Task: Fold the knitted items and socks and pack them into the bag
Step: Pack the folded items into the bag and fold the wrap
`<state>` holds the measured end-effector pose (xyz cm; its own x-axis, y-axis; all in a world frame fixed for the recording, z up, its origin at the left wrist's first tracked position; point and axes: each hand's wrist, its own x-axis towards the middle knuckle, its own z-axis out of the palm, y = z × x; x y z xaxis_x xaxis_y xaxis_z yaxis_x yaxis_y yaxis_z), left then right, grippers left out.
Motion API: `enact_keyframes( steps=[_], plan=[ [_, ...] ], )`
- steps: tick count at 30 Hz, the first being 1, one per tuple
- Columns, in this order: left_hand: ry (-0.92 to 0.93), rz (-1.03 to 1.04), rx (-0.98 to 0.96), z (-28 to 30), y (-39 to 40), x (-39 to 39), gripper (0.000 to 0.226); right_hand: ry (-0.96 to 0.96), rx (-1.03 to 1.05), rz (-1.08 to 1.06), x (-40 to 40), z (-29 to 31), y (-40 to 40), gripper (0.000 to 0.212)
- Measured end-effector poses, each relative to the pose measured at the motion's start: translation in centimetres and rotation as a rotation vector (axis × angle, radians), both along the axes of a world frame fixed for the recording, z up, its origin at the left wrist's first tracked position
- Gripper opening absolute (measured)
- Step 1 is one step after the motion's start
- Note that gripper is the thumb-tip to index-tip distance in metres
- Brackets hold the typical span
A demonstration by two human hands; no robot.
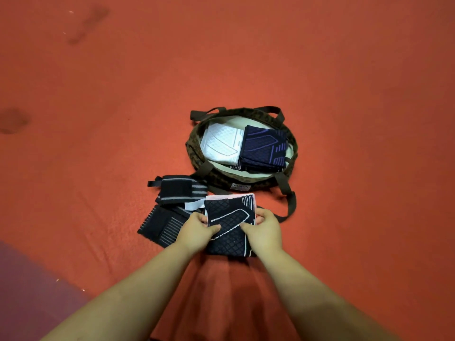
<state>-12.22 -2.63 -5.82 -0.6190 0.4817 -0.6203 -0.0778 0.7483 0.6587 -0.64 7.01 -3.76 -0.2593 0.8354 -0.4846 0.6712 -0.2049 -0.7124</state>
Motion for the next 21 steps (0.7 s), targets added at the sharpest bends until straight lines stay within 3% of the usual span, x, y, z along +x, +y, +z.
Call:
enact_keyframes(
  steps=[4,6,9,12,18,21],
  plan=[
    [-0.098,0.08,0.049,0.4,-0.2,0.0,0.028,0.064,-0.034,0.041,-0.3,1.2,-0.3,0.03],
    [-0.162,0.116,0.119,1.0,-0.3,-0.1,0.025,0.172,-0.207,0.044,-0.8,2.5,-0.4,0.025],
    [-0.283,0.146,0.269,2.4,-0.6,-0.7,0.037,0.225,-0.439,0.096,-1.6,4.2,0.2,0.024],
    [-0.403,0.201,0.369,2.9,-1.1,-2.0,0.049,0.329,-0.624,0.112,-2.4,5.2,1.5,0.043],
    [-0.614,0.153,0.432,4.1,0.4,-4.3,0.053,0.5,-0.842,-0.018,-3.0,7.1,5.3,0.034],
    [-0.609,0.165,0.38,4.9,2.8,-5.2,0.055,0.485,-0.82,-0.053,-3.8,7.7,7.4,0.03]
  ],
)
